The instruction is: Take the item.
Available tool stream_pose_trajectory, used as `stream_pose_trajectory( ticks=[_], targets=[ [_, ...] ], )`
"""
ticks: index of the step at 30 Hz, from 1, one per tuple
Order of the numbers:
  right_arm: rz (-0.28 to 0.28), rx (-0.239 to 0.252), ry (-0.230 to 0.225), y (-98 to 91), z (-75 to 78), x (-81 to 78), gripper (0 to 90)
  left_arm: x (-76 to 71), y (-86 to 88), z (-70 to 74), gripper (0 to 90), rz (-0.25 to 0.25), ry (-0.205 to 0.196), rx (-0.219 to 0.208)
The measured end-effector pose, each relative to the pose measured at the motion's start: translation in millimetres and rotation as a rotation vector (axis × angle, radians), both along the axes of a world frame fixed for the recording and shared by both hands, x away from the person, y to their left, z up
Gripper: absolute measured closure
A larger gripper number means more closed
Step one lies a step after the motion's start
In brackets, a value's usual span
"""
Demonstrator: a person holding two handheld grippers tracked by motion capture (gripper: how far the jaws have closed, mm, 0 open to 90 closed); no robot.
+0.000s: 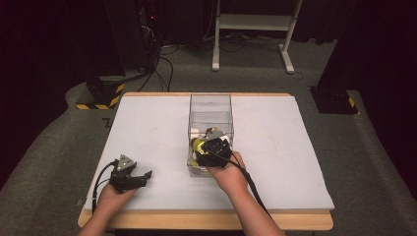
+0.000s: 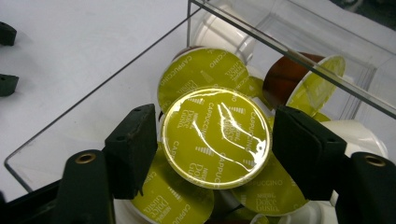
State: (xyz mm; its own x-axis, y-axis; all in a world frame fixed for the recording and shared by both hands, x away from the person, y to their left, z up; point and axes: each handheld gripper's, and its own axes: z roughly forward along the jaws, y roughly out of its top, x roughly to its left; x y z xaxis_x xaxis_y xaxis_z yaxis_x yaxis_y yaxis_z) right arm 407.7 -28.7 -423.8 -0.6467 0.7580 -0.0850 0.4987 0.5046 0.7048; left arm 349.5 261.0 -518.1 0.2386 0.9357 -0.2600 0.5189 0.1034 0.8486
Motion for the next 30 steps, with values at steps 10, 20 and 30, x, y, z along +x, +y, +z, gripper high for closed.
stream_pose_trajectory(
  ticks=[10,20,30],
  targets=[
    [0.002,-0.003,0.011,-0.2,-1.2,1.0,37.2,-0.1,0.0,0.0,25.6,-0.001,0.0,0.002],
    [-0.001,0.01,0.004,-1.9,-1.1,-0.3,37.7,-0.1,0.0,0.0,25.6,-0.001,0.0,0.002],
    [0.003,0.039,-0.017,-6.9,0.5,-4.9,37.8,-0.2,0.2,0.0,25.6,-0.003,0.0,0.004]
  ],
)
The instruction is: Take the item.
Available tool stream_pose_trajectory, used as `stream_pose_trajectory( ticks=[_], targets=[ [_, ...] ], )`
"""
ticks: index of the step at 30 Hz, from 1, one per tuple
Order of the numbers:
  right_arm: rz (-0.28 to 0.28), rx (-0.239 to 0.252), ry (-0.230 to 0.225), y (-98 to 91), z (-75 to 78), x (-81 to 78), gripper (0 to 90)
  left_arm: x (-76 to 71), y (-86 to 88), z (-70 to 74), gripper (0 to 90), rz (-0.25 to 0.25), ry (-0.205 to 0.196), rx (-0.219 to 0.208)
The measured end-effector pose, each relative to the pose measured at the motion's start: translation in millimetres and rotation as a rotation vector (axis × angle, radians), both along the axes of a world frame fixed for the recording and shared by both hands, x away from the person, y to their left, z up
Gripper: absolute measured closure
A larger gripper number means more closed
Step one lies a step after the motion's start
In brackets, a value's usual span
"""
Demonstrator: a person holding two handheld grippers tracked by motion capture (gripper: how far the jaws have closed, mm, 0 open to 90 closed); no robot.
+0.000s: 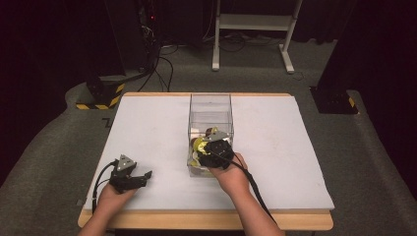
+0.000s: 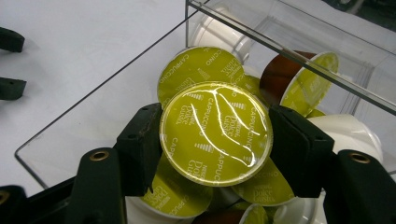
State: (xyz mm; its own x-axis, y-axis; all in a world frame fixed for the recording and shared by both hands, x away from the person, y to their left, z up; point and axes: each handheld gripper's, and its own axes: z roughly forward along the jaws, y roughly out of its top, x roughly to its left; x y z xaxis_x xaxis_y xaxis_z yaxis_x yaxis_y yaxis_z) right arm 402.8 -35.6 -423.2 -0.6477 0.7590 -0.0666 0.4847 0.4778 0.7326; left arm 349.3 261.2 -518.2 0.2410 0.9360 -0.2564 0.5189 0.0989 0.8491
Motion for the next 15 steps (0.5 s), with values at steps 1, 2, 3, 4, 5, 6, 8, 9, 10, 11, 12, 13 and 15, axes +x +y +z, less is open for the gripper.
stream_pose_trajectory(
  ticks=[1,2,3,4,5,6,8,9,10,11,12,13,15],
  targets=[
    [0.0,0.007,-0.003,-1.1,0.1,-1.3,37.8,0.0,0.0,0.0,25.6,0.0,0.0,-0.001],
    [0.002,0.014,-0.011,-2.5,0.4,-2.4,37.8,0.0,0.0,0.0,25.6,0.0,0.0,-0.001],
    [0.001,0.028,-0.014,-4.2,0.9,-4.1,37.8,0.0,0.0,0.0,25.6,0.0,0.0,0.0],
    [0.004,0.041,-0.023,-6.3,1.3,-5.8,37.8,0.0,0.1,0.0,25.6,-0.001,0.0,0.001],
    [0.004,0.041,-0.023,-6.3,1.3,-5.8,37.8,0.0,0.0,0.0,25.6,0.0,0.0,0.0],
    [0.006,0.063,-0.032,-8.3,1.7,-7.7,37.8,-0.1,0.0,0.0,25.6,0.0,0.0,0.001],
    [0.008,0.07,-0.038,-9.4,2.0,-8.5,37.8,-0.1,0.4,0.0,25.6,-0.003,0.0,0.008],
    [0.01,0.076,-0.046,-10.4,2.2,-9.3,37.8,-0.1,-0.1,-0.1,25.6,0.0,0.0,0.003],
    [0.012,0.091,-0.056,-12.2,2.4,-11.2,37.8,-0.1,0.0,-0.1,25.6,0.0,-0.001,0.003],
    [0.012,0.091,-0.056,-12.2,2.4,-11.2,37.8,-0.1,-0.1,-0.1,25.6,0.0,-0.001,0.002],
    [0.015,0.103,-0.06,-13.1,2.3,-11.9,37.8,-0.1,-0.1,0.0,25.6,0.0,0.0,0.002],
    [0.017,0.112,-0.061,-14.3,2.5,-12.8,37.8,0.0,-0.3,0.0,25.6,0.002,-0.001,0.001],
    [0.021,0.122,-0.067,-15.0,2.8,-13.8,37.8,-0.1,-0.1,0.0,25.6,-0.001,0.0,0.006]
  ],
)
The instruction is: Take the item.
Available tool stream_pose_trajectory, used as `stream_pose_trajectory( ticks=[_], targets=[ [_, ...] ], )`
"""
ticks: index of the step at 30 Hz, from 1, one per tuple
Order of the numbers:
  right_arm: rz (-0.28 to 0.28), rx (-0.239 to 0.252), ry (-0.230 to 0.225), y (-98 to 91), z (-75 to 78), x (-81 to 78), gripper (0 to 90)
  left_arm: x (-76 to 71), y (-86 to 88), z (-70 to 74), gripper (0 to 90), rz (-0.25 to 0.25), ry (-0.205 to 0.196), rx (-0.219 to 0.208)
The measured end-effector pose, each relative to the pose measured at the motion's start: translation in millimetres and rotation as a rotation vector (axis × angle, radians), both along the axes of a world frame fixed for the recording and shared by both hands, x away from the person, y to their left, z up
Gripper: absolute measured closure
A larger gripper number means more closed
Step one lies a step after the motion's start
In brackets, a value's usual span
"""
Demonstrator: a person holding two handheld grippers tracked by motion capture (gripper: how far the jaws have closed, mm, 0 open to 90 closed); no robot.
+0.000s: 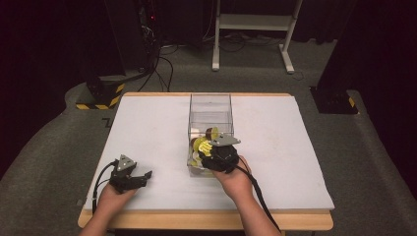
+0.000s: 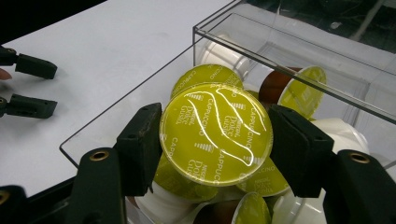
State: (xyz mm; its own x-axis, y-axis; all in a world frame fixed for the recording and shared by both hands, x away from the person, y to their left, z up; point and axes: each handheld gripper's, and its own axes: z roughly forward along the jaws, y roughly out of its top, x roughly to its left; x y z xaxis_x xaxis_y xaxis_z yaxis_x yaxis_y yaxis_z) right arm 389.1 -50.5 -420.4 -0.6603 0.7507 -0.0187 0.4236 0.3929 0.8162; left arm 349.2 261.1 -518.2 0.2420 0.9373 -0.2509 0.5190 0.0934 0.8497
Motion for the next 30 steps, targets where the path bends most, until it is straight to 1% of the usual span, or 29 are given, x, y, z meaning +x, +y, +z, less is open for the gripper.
stream_pose_trajectory(
  ticks=[2,4,6,7,10,11,15,16,20,30],
  targets=[
    [0.01,-0.009,-0.005,0.2,1.4,-0.6,37.9,-0.1,0.1,0.0,25.6,-0.001,0.001,0.001],
    [0.006,0.003,-0.008,-1.1,2.4,-1.2,37.8,-0.2,-0.4,0.0,25.6,0.002,-0.001,-0.003],
    [0.006,-0.001,-0.013,-1.7,2.2,-1.2,37.9,-0.3,-0.4,0.0,25.6,0.002,-0.001,0.0],
    [0.003,0.006,-0.011,-2.5,1.8,-1.5,37.9,-0.3,-0.4,0.0,25.7,0.003,-0.001,0.0],
    [0.001,0.007,-0.015,-3.9,1.9,-1.9,37.8,-0.3,-0.1,0.0,25.7,0.001,-0.002,0.004],
    [-0.001,0.016,-0.014,-5.1,2.2,-2.2,37.9,-0.3,-0.2,0.1,25.7,0.001,0.0,0.0],
    [-0.003,0.024,-0.023,-6.8,3.0,-2.8,37.9,-0.3,-0.4,0.0,25.7,0.002,-0.002,-0.002],
    [-0.004,0.026,-0.026,-7.3,3.2,-3.2,37.9,-0.3,0.0,0.1,25.7,0.0,-0.001,0.005],
    [-0.006,0.041,-0.037,-9.9,4.4,-5.0,37.9,-0.4,-0.1,0.1,25.7,0.001,-0.001,0.006],
    [-0.01,0.061,-0.062,-16.6,11.8,-8.7,37.9,-0.4,-0.2,0.0,25.7,0.002,-0.003,0.003]
  ],
)
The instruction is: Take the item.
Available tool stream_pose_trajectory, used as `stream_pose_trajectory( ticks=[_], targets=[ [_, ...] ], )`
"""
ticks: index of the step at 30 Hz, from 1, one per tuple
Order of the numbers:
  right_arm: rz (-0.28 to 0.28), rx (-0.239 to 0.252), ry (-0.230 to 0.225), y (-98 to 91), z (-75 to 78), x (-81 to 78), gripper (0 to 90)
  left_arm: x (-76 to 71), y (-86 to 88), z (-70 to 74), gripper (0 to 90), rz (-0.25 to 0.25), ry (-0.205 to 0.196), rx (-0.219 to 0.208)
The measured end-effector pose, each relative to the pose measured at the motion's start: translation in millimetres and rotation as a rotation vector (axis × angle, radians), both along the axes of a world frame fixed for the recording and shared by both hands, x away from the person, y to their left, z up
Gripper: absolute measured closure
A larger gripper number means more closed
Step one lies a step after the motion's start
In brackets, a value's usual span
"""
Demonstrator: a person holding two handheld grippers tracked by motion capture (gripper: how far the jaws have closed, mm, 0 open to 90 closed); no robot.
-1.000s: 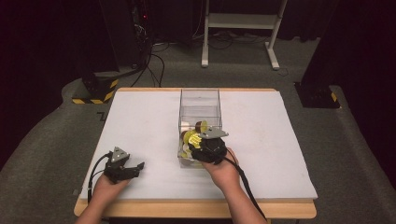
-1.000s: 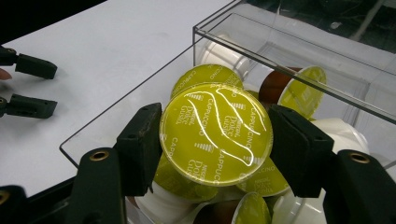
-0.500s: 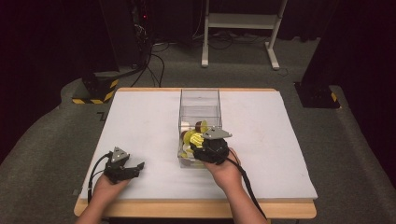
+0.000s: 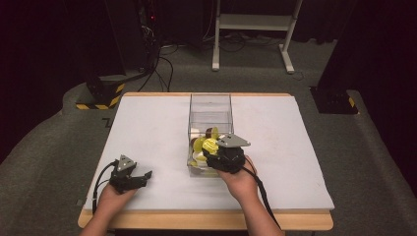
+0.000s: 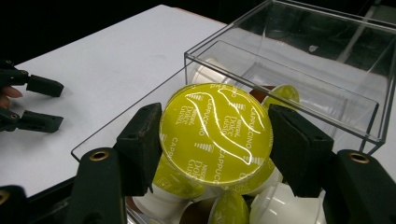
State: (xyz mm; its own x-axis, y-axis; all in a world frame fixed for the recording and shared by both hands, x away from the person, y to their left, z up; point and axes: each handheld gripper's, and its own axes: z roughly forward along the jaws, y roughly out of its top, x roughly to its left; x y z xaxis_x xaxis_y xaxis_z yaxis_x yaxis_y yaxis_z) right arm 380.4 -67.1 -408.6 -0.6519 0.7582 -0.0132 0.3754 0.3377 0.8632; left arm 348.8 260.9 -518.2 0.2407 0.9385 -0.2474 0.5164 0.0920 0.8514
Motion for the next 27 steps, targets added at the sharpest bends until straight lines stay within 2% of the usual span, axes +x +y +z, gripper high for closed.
stream_pose_trajectory(
  ticks=[9,27],
  targets=[
    [-0.006,0.007,-0.02,-3.8,5.5,-4.8,37.9,0.0,-0.2,0.0,25.7,0.001,0.0,-0.005],
    [-0.035,0.009,-0.033,-18.3,13.2,-7.9,37.9,0.0,-0.1,0.1,25.7,0.001,0.002,-0.004]
  ],
)
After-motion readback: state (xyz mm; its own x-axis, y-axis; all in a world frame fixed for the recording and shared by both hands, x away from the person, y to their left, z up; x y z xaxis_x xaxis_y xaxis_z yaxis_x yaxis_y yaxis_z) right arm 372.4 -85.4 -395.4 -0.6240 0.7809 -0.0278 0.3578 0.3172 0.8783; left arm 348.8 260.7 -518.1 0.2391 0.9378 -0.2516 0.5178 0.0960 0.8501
